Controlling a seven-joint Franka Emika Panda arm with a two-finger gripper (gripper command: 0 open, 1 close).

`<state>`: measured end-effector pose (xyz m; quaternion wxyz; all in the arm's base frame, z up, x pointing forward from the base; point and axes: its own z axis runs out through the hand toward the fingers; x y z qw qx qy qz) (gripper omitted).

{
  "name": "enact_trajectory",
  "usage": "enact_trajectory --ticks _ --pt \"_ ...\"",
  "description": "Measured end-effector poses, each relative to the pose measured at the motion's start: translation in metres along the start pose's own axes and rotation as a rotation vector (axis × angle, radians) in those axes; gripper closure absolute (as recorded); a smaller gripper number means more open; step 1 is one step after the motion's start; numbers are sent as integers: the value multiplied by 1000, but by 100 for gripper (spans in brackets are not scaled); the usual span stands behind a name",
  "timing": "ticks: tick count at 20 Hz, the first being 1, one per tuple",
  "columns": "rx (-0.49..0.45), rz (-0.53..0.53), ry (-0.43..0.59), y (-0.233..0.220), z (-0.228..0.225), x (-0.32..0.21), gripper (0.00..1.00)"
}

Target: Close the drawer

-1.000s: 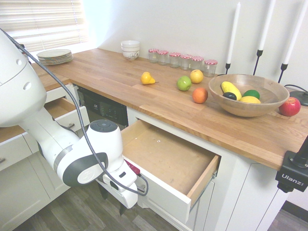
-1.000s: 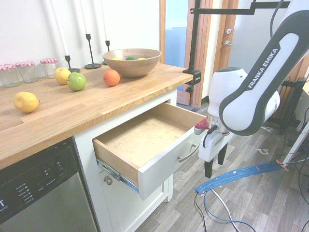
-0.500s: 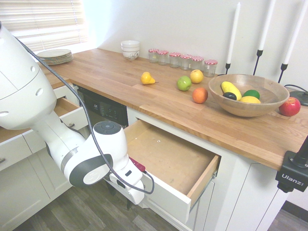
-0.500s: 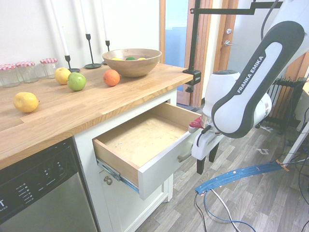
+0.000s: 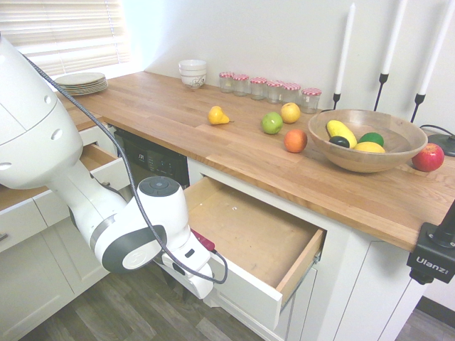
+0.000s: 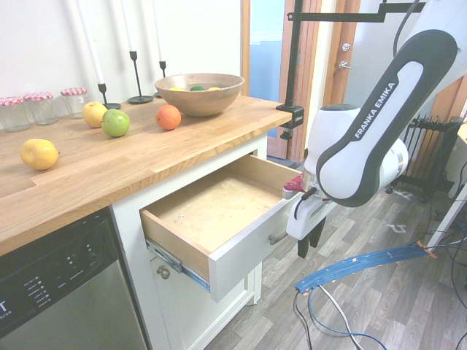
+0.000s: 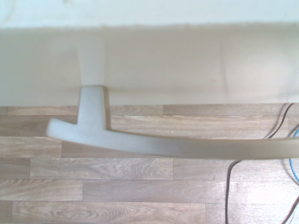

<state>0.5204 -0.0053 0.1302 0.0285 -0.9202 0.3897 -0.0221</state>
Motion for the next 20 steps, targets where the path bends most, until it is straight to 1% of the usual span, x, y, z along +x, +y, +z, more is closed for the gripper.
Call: enact_trajectory --ticks 12,16,20 --pt "7 2 8 -1 0 0 100" --pt "42 17 44 -6 -1 4 100" --pt "71 24 60 -22 6 13 100"
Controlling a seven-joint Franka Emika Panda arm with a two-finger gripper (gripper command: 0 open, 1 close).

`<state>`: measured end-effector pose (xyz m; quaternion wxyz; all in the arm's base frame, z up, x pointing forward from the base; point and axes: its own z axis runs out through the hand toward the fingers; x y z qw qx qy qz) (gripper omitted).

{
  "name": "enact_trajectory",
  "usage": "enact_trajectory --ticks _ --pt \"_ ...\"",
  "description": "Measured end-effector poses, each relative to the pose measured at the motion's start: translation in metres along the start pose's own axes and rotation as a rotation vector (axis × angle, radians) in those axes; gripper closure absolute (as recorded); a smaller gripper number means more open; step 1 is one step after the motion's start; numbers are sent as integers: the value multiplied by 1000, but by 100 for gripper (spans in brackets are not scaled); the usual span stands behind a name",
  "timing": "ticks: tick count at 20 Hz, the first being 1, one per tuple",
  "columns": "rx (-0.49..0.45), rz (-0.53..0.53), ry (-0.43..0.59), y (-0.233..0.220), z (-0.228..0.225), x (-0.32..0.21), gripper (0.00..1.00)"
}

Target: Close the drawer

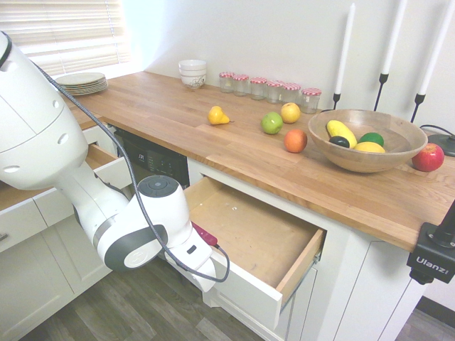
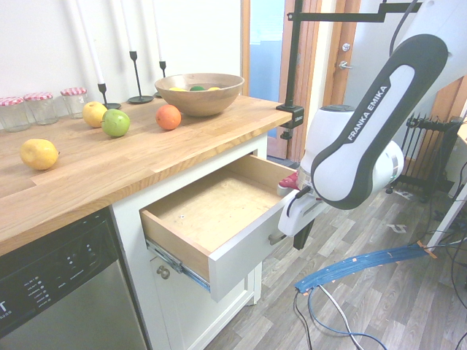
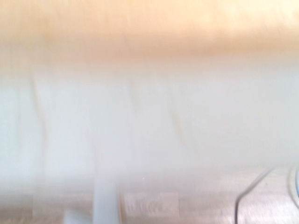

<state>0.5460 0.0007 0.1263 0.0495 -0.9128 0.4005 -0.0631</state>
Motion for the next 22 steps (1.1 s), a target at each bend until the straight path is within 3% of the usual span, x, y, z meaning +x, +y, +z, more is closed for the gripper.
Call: enact_trajectory --ticks 22 --pt "107 36 86 -120 3 93 100"
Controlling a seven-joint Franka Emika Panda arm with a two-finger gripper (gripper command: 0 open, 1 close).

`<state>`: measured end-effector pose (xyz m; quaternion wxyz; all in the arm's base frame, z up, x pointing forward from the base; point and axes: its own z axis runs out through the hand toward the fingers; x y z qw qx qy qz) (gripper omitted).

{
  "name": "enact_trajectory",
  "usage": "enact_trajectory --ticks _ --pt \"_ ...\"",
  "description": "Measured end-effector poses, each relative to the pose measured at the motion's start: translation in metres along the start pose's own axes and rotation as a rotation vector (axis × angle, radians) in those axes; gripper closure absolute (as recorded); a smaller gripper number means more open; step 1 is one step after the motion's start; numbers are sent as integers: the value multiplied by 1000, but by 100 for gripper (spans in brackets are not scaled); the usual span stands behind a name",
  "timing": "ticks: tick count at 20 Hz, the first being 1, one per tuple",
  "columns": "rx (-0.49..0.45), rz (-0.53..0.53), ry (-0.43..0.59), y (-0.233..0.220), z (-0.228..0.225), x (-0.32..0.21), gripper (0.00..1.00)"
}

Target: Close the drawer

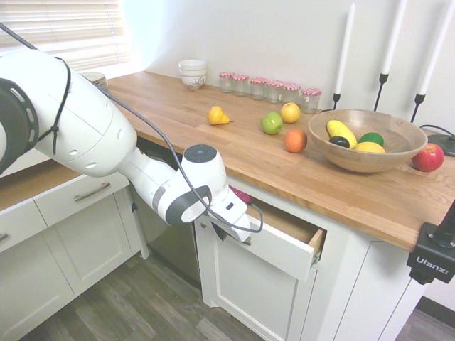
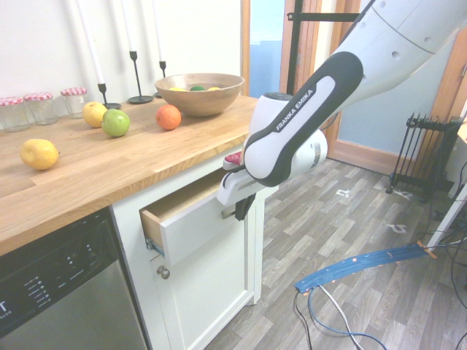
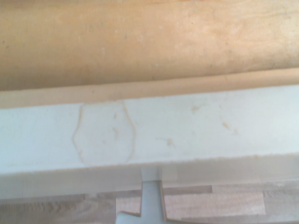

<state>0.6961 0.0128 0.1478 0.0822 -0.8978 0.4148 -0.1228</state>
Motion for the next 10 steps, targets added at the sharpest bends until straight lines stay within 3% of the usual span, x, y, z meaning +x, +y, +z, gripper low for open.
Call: enact_trajectory --ticks 10 --pt "-6 46 -10 -35 15 31 100"
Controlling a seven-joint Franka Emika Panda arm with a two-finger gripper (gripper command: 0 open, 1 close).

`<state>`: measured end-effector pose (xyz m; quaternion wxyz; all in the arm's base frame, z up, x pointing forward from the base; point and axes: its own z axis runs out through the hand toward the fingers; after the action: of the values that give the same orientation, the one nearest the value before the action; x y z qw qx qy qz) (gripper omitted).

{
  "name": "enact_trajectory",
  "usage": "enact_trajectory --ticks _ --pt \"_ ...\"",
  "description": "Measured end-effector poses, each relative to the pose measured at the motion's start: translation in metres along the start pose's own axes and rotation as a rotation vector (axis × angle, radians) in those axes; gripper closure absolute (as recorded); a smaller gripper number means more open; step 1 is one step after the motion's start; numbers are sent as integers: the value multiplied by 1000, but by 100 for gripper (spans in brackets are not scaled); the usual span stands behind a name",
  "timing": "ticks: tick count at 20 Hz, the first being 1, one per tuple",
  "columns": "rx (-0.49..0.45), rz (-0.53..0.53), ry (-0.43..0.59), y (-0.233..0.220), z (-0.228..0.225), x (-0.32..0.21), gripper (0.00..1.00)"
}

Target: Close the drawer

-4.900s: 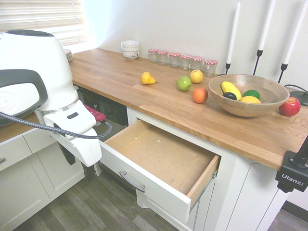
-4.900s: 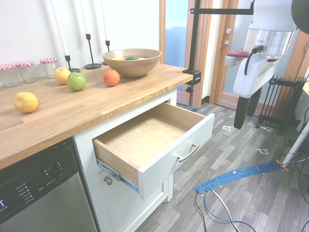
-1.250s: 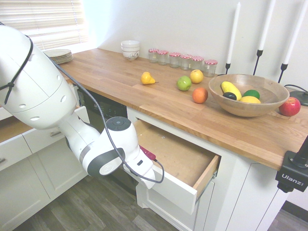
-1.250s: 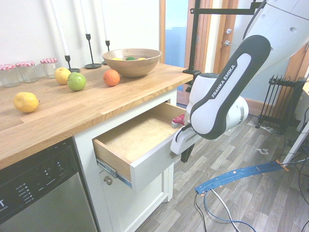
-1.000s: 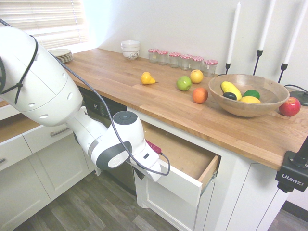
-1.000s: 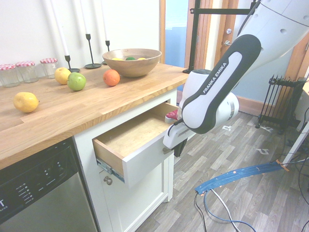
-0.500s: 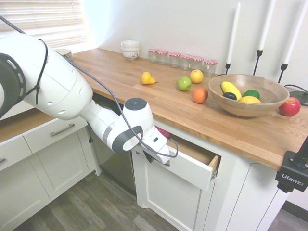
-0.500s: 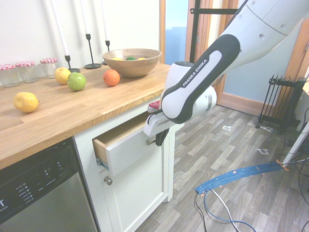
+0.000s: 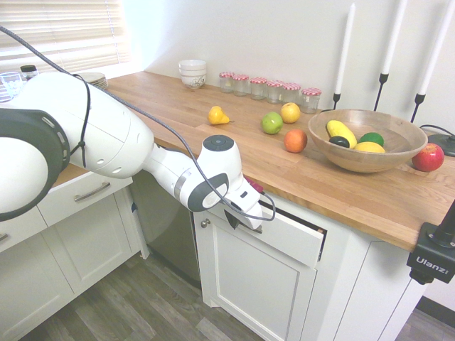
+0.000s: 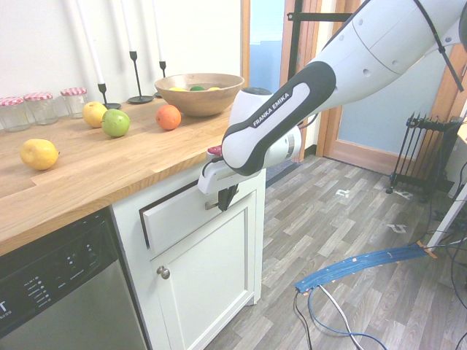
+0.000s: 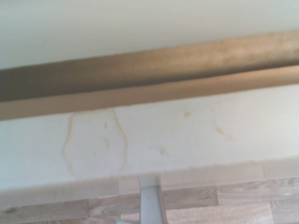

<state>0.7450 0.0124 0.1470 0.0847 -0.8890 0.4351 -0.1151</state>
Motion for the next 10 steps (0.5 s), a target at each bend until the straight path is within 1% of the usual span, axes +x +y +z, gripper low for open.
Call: enact_trajectory --ticks 4,10 --pt "18 5 17 -12 -1 6 100" --pt "18 4 19 -13 -1 7 100"
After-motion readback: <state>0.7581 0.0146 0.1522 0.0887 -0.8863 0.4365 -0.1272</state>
